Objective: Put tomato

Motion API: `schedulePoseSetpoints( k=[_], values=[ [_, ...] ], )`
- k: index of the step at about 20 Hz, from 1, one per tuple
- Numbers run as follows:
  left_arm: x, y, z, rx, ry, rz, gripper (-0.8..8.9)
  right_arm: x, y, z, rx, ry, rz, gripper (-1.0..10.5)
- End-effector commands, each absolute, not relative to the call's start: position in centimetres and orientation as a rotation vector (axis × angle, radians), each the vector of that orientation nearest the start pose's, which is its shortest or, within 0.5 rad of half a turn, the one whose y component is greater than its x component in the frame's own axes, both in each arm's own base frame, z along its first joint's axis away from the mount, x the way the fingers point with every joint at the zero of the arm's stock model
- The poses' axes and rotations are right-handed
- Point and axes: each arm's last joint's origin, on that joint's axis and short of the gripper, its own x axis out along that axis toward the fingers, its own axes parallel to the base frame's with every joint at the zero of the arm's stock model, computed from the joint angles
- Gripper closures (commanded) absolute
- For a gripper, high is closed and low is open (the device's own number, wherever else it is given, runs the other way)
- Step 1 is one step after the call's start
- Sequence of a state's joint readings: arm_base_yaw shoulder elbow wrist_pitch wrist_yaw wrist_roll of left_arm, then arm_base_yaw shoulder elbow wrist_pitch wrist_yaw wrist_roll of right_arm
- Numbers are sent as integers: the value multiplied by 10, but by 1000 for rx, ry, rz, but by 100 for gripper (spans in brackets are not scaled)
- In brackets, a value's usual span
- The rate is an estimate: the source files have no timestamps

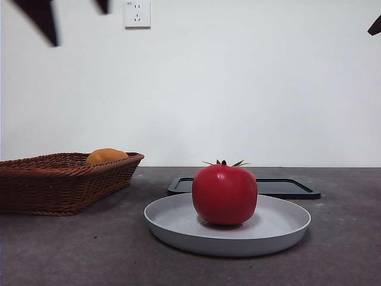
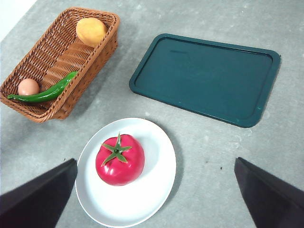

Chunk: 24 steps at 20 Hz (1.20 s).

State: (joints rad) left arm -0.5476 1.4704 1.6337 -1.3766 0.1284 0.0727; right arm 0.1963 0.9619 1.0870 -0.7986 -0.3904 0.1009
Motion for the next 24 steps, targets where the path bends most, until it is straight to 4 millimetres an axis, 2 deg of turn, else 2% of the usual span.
schedulePoseSetpoints(
  k=[1, 5, 8, 13, 20, 22, 24],
  values=[
    [202, -118, 359, 276, 1046, -619, 196, 173, 47, 356, 154, 691, 540, 329],
    [171, -91, 329, 192, 853, -581, 196, 173, 47, 356, 155, 691, 540, 329],
    [149, -80, 321, 142, 690, -585, 196, 173, 47, 356, 154, 691, 540, 329],
    [124, -68, 334, 102, 548, -590, 196, 173, 47, 356, 154, 690, 540, 329],
    [108, -59, 346, 85, 433, -596, 196, 176, 48, 360, 207, 659, 542, 330],
    [106, -59, 347, 82, 415, -597, 196, 179, 56, 357, 202, 676, 549, 344],
    [105, -58, 348, 81, 411, -597, 196, 186, 72, 349, 181, 739, 584, 366]
  ],
)
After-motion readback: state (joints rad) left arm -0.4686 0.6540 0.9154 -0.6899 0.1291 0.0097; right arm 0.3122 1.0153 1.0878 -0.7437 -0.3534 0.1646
